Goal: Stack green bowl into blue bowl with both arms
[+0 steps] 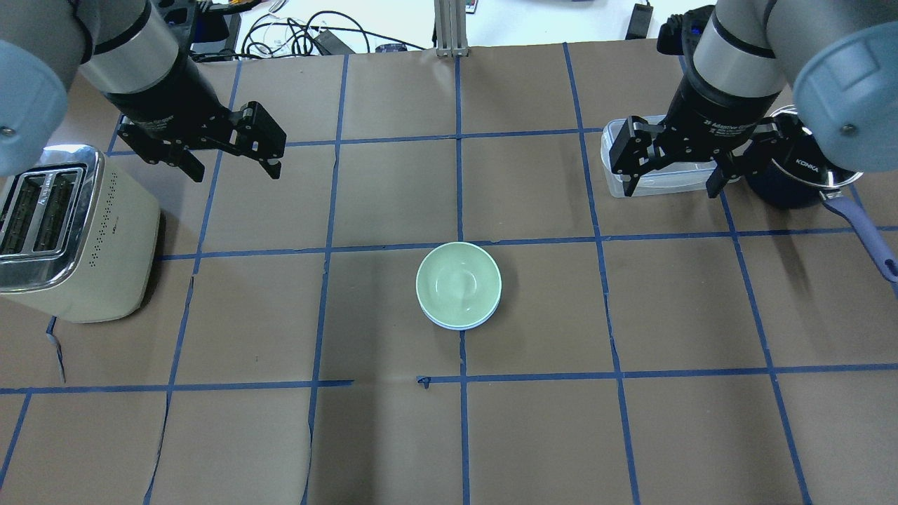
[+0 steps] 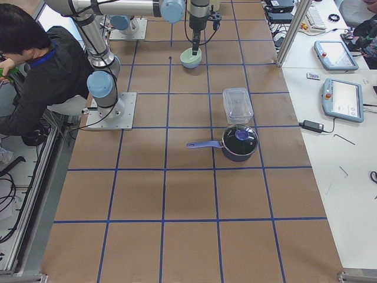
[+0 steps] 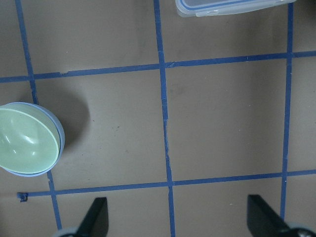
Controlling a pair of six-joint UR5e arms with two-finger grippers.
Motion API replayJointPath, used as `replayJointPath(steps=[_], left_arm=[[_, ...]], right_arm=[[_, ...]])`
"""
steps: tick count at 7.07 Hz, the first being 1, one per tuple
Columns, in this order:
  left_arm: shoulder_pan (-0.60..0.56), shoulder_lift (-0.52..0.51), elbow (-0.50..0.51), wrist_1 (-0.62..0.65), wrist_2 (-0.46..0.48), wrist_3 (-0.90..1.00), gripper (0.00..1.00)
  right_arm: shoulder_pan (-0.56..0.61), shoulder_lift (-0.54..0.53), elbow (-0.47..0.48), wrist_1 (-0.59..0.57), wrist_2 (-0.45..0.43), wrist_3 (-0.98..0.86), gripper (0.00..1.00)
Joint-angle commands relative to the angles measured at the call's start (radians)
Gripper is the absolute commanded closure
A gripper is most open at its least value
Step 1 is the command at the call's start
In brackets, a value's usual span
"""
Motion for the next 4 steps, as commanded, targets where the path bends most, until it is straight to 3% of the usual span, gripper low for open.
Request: replayJointPath(steps=[1, 4], left_arm=[[0.0, 0.0, 0.0, 0.0, 0.004, 0.0, 0.0], [0.0, 0.0, 0.0, 0.0, 0.002, -0.002, 0.0]], right_arm=[[-0.001, -0.006, 0.002, 0.001, 0.001, -0.021, 0.0], [0.0, -0.006, 0.002, -0.003, 0.001, -0.021, 0.0]])
